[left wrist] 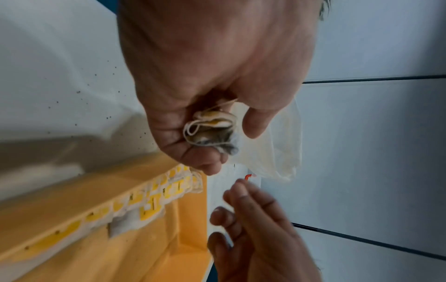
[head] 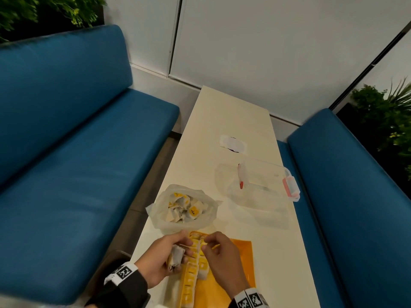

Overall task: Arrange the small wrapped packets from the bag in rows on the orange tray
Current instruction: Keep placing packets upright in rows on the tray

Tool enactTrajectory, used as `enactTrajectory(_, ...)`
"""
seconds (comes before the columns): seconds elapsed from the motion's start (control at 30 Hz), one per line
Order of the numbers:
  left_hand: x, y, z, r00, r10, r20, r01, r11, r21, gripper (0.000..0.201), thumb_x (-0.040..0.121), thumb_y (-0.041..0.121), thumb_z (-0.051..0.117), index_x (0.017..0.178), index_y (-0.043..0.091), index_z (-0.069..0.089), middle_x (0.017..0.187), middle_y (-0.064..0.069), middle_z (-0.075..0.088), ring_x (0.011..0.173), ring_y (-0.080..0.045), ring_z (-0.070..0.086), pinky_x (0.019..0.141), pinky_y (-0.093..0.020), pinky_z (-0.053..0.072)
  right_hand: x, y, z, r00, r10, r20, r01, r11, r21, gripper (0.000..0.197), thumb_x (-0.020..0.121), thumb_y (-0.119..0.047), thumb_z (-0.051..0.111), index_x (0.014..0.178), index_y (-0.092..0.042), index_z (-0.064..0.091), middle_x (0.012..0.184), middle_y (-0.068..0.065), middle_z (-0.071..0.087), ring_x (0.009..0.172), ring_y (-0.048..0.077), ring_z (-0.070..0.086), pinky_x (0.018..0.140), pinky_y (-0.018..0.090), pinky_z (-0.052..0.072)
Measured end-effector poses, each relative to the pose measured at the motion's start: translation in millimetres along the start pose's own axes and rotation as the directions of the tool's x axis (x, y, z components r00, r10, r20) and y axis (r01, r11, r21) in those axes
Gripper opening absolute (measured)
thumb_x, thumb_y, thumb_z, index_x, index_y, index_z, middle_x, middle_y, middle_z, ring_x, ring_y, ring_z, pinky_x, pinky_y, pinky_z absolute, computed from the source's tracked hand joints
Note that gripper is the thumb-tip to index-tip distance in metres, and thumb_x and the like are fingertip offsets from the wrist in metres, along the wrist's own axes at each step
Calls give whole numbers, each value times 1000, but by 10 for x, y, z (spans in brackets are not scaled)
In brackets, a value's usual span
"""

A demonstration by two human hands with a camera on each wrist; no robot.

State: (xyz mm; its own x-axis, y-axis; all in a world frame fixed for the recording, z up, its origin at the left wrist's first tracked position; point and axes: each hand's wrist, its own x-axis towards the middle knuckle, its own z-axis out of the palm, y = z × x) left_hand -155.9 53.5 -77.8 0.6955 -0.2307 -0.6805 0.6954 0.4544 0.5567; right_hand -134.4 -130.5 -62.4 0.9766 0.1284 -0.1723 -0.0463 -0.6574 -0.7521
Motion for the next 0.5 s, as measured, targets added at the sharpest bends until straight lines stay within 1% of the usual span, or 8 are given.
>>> enactTrajectory(0.1,24,-6,56,1000,-21,15,23,994,-104,36,102,40,51,101,8,67,86,-14,65,65,-20,62,57,-28,48,-118,-218,-23,986,-144,79,142,989,37,19,82,-21,75,83,-36,64,88,-11,62,73,5,60,66,13,46)
enactTrajectory(0.17,39,-20,81,999,-30,31,34,990,-136,36,103,40,46,100,9,64,89,-14,67,68,-21,64,62,-29,51,-175,-290,-10,966,-227,124,224,974,37,14,78,-25,75,84,-34,65,89,-11,61,72,8,60,67,13,46)
enactTrajectory(0.23,32,-20,100,999,-21,42,28,986,-166,37,104,39,44,98,8,62,87,-17,65,67,-22,66,57,-28,52,-210,-304,12,941,-295,168,298,955,9,17,76,-27,74,89,-32,65,90,-13,57,74,9,58,71,14,46)
enactTrajectory(0.27,26,-16,111,999,-10,44,18,985,-174,38,104,39,43,98,7,62,85,-18,64,65,-23,65,54,-27,51,-217,-299,26,929,-319,188,327,945,-11,19,75,-29,74,92,-32,65,90,-17,55,76,8,57,73,13,46)
enactTrajectory(0.33,2,-8,137,999,4,48,5,983,-181,41,104,39,43,97,5,64,84,-18,64,67,-24,65,53,-28,51,-224,-299,43,917,-332,220,350,936,-45,23,74,-32,72,96,-32,65,89,-24,49,78,4,54,76,15,47)
enactTrajectory(0.37,-5,-5,144,999,5,52,4,983,-182,42,105,40,42,98,5,65,85,-18,64,69,-25,66,55,-29,51,-221,-296,52,918,-329,224,350,935,-62,25,74,-33,71,98,-34,64,89,-25,48,77,3,53,77,16,47)
enactTrajectory(0.43,5,-3,148,998,2,66,11,981,-192,44,104,41,42,104,3,66,89,-18,64,75,-26,67,62,-32,52,-201,-270,70,924,-315,218,342,935,-95,29,76,-33,70,100,-45,59,93,-21,51,76,4,52,76,19,49)
enactTrajectory(0.5,-10,2,156,995,-8,97,28,977,-211,43,104,40,43,113,4,65,96,-19,64,83,-27,67,72,-36,53,-175,-222,77,927,-309,213,339,933,-119,38,80,-27,70,102,-55,55,99,-16,54,77,1,52,77,20,50)
